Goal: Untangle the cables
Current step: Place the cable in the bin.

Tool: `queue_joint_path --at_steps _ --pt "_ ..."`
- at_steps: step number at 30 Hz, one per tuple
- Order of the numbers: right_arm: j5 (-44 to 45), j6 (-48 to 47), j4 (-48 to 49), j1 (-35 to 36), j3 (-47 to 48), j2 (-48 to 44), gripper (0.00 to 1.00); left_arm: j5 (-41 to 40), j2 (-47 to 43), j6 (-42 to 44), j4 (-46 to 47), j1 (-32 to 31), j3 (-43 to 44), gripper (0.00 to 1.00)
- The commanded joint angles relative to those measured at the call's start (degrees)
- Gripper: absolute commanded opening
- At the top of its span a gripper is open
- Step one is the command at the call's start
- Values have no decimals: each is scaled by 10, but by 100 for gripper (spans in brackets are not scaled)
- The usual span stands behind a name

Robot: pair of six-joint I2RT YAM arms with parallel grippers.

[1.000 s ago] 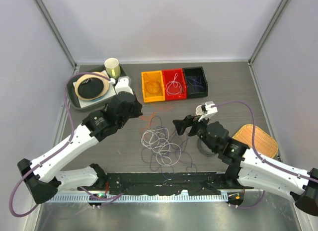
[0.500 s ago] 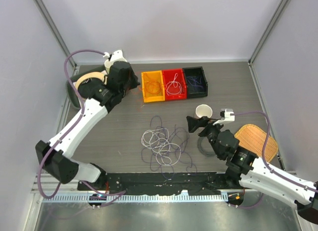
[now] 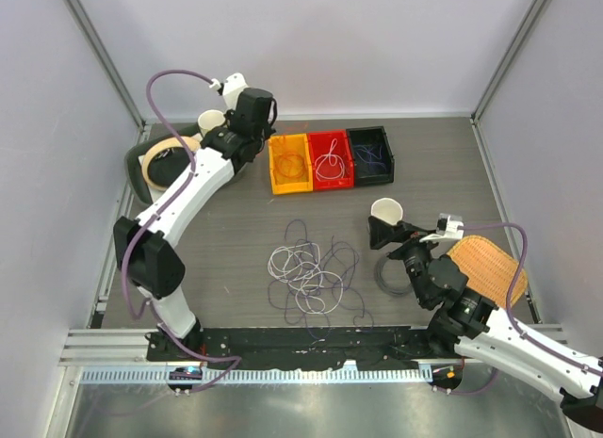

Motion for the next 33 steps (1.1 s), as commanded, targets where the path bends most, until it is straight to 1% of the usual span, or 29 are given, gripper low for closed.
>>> queue_joint_path --at_steps 1,7,11,18,21,25,29,33 --pt "29 -4 14 0 3 -8 96 -25 32 -38 -1 4 55 0" --pt "45 0 -3 0 1 -18 96 -1 105 -64 -23 4 128 0" --pt "58 4 -11 0 -4 -38 96 33 138 -78 -3 4 138 0" --pt "60 2 -10 0 -18 -60 96 85 200 -127 6 6 173 0" --pt "59 0 -11 0 -18 -61 96 102 217 -146 28 15 168 0" --pt "60 -3 -10 0 -18 -57 96 84 238 -185 24 26 162 0" --pt "63 -4 -3 0 -21 -48 96 91 250 -222 27 52 141 0" --pt "63 -8 2 0 -19 -33 96 106 254 -236 37 70 108 0"
